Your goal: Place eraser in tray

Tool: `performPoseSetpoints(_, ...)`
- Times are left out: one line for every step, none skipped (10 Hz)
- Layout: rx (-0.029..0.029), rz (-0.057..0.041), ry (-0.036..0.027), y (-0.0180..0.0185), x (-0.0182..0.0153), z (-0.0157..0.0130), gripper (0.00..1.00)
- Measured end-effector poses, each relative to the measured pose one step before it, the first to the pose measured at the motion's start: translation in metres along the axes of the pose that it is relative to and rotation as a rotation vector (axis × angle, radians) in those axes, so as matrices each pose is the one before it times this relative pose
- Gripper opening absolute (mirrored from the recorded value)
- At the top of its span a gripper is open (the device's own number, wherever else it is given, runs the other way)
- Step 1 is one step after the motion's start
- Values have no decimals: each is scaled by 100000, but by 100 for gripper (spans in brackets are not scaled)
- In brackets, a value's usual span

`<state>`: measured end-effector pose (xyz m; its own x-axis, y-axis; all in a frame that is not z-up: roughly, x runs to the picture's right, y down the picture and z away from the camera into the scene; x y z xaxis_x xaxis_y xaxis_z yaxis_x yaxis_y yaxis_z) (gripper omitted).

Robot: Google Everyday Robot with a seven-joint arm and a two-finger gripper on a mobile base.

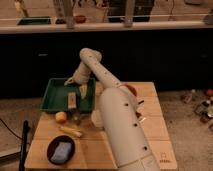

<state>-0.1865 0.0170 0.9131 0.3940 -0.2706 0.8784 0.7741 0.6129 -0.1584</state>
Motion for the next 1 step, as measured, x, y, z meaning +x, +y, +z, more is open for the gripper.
performPoseSetpoints(456,150,-56,32,124,-277,80)
